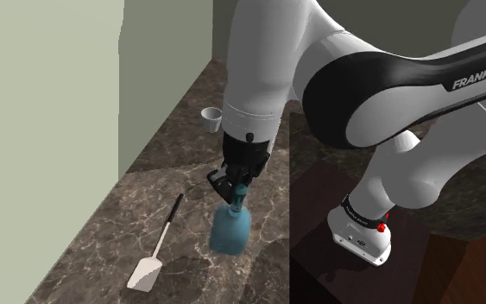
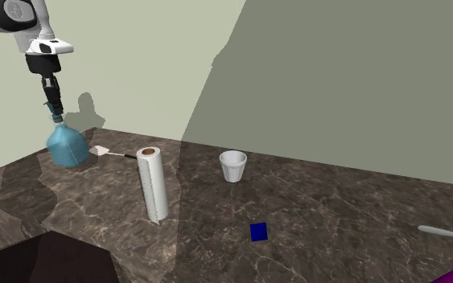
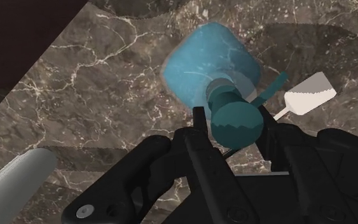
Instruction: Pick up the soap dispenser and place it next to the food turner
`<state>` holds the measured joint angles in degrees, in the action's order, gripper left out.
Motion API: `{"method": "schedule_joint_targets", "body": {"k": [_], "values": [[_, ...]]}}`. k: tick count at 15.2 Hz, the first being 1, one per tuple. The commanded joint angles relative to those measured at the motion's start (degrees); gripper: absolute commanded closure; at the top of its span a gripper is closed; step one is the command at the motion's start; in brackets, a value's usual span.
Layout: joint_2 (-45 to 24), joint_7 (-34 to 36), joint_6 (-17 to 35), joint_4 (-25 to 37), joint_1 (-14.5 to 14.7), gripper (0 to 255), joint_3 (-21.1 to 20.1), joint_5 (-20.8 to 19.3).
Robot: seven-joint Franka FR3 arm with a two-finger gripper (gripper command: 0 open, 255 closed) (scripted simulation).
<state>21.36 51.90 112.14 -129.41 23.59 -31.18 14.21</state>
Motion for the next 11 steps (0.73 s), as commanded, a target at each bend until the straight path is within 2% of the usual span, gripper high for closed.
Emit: {"method": "schedule_joint_targets", "body": {"k": [1,11], "values": [[-0.4,-0.1,1.7,-1.2,0.0,255,-0.3,0.0],[-3.0,0.1,9.5,-6.6,0.0,255,-1.9,0.0]]}}
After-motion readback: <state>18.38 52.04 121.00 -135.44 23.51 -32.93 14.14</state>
